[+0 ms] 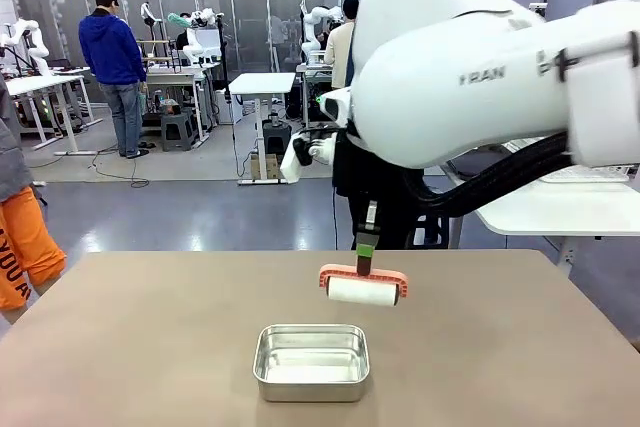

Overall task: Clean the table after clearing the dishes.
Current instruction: Place the Lint Roller back on top of the Airtight Container.

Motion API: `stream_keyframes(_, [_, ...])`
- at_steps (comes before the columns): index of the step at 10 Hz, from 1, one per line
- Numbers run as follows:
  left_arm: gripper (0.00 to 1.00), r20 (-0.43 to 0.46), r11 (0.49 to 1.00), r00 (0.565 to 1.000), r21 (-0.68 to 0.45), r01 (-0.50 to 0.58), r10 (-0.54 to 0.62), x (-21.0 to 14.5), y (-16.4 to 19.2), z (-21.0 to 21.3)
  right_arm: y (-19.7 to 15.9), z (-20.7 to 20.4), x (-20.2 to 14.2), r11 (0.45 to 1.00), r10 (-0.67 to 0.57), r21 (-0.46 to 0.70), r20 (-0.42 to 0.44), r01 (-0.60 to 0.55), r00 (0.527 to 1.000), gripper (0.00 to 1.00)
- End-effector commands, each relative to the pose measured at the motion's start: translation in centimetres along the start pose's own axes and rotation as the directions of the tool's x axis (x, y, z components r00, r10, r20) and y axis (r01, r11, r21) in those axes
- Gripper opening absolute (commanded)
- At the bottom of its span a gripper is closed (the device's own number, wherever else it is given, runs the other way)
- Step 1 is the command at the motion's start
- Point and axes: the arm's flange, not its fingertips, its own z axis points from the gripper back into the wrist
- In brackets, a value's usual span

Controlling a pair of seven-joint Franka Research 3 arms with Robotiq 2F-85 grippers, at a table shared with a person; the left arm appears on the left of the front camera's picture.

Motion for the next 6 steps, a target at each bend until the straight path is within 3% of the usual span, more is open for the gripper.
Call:
stream_keyframes(1, [1.0,-0.007,1.0,1.0,-0.008,0.007,-0.007,-0.2,-0.1,0.3,-2.0,-1.4,4.0,0.99,0.141,0.02,-0.013,-0.141,0.99,0.21])
stream_keyframes(6, [1.0,-0.007,1.0,1.0,-0.008,0.007,-0.007,-0.2,-0.1,0.3,-2.8,-6.7,6.3,0.92,0.274,0.256,0.122,-0.297,0.954,0.21])
